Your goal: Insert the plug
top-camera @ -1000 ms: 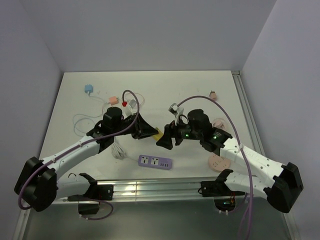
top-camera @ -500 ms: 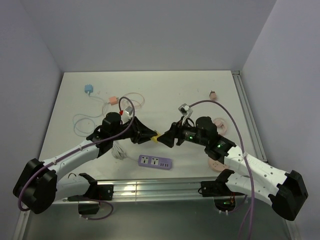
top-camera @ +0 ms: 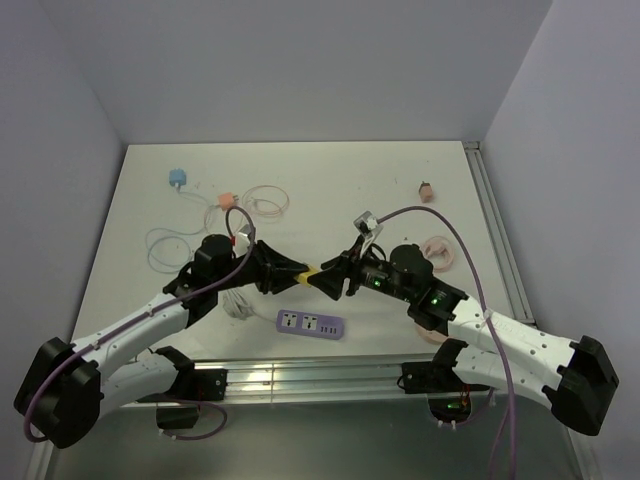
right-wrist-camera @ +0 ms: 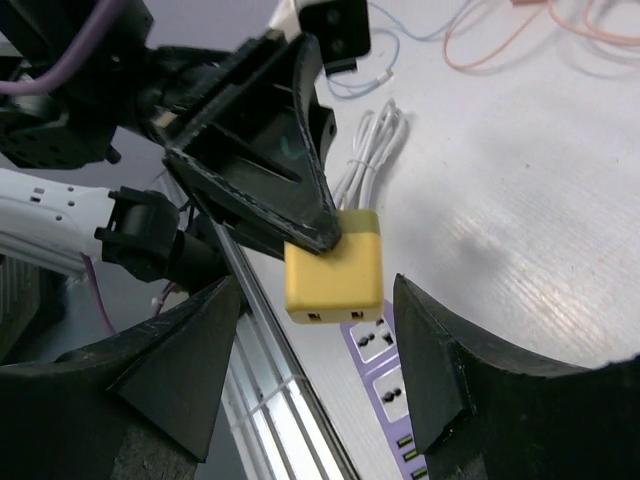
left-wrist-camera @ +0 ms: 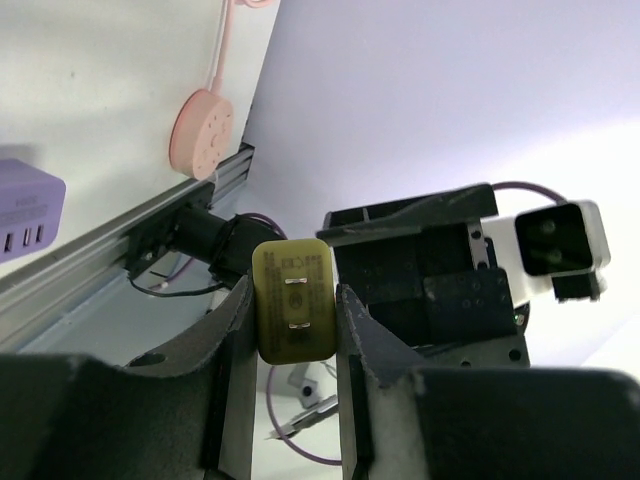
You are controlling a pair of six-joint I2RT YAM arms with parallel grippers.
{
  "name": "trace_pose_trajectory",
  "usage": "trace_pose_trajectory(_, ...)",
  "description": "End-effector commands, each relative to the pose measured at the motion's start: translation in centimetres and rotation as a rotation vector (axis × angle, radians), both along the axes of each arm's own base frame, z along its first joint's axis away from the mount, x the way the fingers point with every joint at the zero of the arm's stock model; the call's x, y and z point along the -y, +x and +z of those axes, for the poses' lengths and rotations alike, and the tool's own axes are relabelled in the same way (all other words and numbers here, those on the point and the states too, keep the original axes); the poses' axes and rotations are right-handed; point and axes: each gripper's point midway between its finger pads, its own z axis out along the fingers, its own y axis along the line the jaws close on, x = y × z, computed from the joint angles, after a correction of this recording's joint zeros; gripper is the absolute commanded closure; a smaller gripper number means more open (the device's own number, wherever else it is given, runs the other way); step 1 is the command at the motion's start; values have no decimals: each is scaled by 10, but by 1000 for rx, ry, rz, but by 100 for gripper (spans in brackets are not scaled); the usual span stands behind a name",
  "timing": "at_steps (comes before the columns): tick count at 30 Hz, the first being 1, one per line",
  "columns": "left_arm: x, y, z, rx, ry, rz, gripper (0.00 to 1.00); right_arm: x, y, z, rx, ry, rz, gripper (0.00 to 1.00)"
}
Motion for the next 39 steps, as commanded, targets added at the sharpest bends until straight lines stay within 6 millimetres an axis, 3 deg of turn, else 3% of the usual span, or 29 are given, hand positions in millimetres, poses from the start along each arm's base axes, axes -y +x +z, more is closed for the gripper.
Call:
trace_pose_trajectory(1,-2,1,16,-19,-70,40,100,-2,6,22,105,63,-46,30)
trace_pose_trajectory(22,-4,-1,34,-24,-150,55,100,-21,7,8,96,110,-72,39)
trace_pose_trajectory(25,-2,-2,34,-26,-154,50,100,-24,7,13,93,124,-64,47)
trace_pose_trajectory(28,-1,-2,32,-20,-150,42,100,-26,6,19,88,146,-61,82)
trace_pose_trajectory(29,-1,-2,31,-14,-145,40,99,-26,7,20,80,147,-65,100)
trace_pose_trajectory(30,-1,-2,30,9,-135,32,88,-25,8,14,55,120,-76,100)
trace_pose_trajectory(31,-1,-1,27,23,-122,39,70,-27,9,20,43,124,-79,100)
trace_pose_trajectory(32,-3,0,19,11,-90,45,29,-27,9,21,29,119,-81,100)
trace_pose_trajectory(33,-3,0,15,32,-59,45,15,-25,8,15,-3,90,-89,100)
trace_pose_trajectory(36,-14,6,-1,82,64,90,0,-19,8,16,-86,32,-124,100)
trace_pose_trajectory(38,-27,17,-7,137,151,151,1,-10,4,1,-158,-55,-144,100)
trace_pose_trajectory(39,-35,17,-19,117,211,171,1,-9,5,10,-168,-58,-157,100)
